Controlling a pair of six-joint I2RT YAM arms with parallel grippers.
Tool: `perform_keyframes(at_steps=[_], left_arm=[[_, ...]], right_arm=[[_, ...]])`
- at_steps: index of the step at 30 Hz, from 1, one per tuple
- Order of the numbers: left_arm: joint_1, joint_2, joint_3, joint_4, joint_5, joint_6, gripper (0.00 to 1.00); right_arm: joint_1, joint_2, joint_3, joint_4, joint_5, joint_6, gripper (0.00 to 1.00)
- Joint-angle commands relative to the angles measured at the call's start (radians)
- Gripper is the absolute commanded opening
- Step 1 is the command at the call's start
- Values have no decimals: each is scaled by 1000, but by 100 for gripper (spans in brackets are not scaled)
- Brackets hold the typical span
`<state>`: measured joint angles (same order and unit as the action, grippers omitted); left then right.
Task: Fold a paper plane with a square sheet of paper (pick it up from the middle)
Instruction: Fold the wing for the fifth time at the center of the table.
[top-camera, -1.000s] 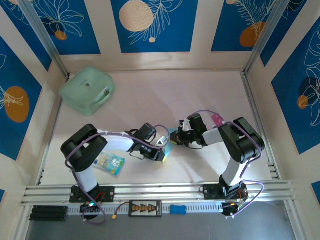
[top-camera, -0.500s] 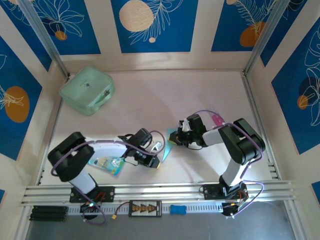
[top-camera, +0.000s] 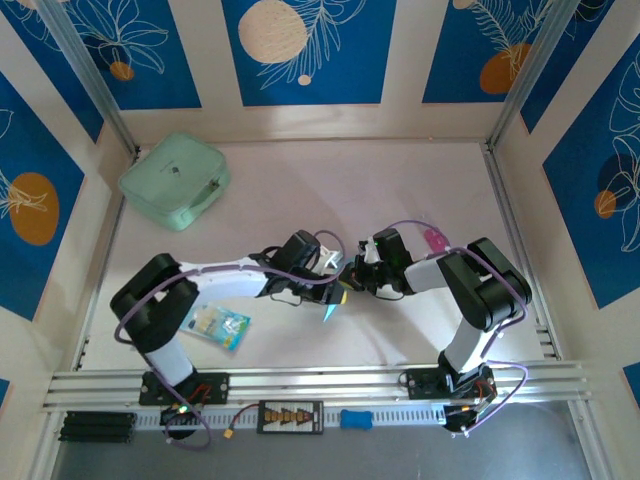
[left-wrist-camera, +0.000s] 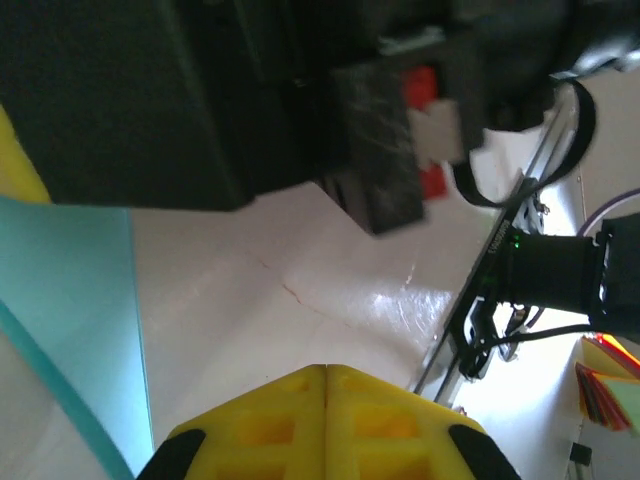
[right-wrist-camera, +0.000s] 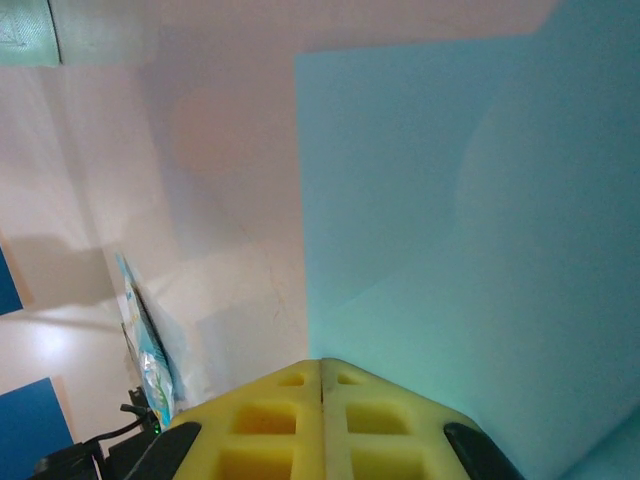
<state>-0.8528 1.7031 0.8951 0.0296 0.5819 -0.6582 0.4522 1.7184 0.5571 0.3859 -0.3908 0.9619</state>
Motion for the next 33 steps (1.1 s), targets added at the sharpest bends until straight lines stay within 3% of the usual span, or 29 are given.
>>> perform_keyframes(at_steps=[1,15,22,26,33], left_arm=[[8,44,20,36,-9,-23,5],[21,117,14,100,-55,13,6],[20,163,-8,-2,-9,40,5],[19,150,-39,-144,-65,91,4],[15,86,-125,-174,-10,104,5]], right_arm=[[3,43,-44,-188,117,4,7],[8,25,-62,-183,127,8,7],[9,33,-63,-185,135,9,7],[10,37,-62,-192,138,8,7],[12,36,-60,-202,142,7,7]])
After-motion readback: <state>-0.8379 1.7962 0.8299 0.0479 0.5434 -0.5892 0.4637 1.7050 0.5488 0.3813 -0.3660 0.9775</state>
